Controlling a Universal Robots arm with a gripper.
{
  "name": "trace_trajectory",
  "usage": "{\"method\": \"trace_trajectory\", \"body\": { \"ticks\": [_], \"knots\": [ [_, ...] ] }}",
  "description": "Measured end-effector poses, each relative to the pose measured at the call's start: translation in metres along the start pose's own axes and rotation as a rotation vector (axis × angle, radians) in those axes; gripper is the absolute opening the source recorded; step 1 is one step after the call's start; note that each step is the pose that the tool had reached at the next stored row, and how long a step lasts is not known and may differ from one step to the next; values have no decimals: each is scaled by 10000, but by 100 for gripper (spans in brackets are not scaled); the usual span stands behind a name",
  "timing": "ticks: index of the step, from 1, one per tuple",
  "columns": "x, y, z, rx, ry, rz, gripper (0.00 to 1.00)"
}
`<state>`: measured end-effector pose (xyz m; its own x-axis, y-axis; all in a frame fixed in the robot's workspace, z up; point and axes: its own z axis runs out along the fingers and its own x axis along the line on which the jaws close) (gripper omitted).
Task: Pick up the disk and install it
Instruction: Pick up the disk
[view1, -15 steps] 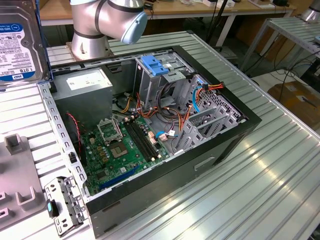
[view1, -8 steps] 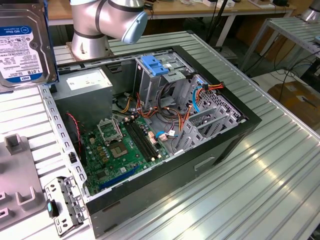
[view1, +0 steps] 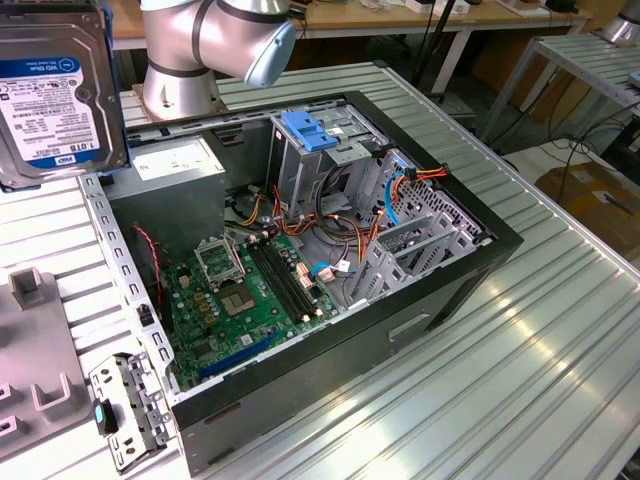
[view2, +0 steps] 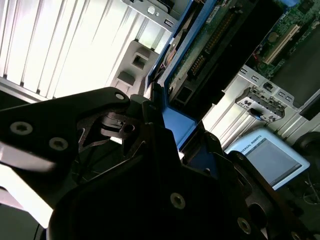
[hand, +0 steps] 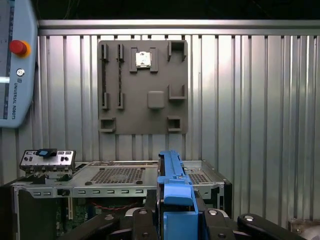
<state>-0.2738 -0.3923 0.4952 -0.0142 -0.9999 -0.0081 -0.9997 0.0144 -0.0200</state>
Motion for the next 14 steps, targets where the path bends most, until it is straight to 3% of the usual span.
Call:
{"method": "trace_trajectory", "body": {
  "ticks": [14],
  "knots": [
    [36,-380,27,1,75,15,37]
  ]
}}
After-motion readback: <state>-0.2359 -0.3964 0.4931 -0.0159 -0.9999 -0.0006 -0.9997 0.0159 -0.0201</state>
